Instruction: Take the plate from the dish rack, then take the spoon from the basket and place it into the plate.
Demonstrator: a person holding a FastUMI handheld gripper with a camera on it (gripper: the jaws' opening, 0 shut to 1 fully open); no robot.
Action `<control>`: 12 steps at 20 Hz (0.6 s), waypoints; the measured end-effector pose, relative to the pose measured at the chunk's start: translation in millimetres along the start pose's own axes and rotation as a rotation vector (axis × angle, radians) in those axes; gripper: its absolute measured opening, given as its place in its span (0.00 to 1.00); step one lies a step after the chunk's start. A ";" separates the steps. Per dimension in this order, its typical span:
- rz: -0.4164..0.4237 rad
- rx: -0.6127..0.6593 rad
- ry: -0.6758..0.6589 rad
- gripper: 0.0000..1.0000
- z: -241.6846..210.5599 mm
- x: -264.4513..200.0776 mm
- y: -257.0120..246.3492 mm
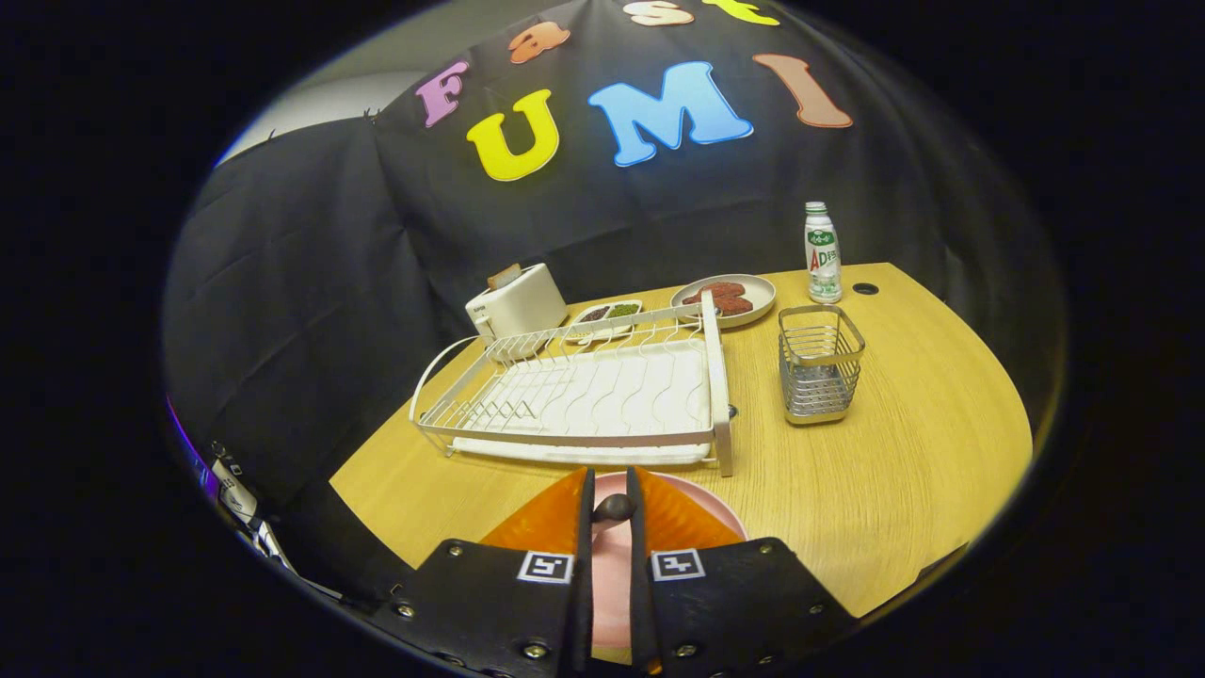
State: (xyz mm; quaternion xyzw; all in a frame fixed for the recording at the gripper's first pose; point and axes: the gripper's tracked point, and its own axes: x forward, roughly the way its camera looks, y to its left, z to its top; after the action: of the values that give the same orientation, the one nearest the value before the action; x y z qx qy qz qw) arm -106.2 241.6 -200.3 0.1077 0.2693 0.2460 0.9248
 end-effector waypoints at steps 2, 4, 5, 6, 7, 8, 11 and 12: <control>-0.008 -0.003 0.005 0.18 -2.2 -1.7 -5.4; -0.023 -0.032 0.014 0.21 -3.6 -4.0 -12.0; -0.022 -0.045 0.016 0.23 -3.4 -4.1 -14.2; -0.029 -0.058 0.017 0.24 -4.7 -3.9 -17.8; -0.040 -0.070 0.012 0.25 -5.8 -1.7 -23.5; -0.052 -0.078 0.020 0.28 -9.1 -2.2 -30.6; -0.066 -0.062 0.067 0.32 -21.2 -4.0 -44.1; -0.074 -0.083 0.075 0.34 -21.9 -7.1 -48.2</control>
State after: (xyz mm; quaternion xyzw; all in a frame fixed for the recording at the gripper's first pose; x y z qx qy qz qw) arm -104.3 198.1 -231.3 0.0497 0.2972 0.2264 0.9262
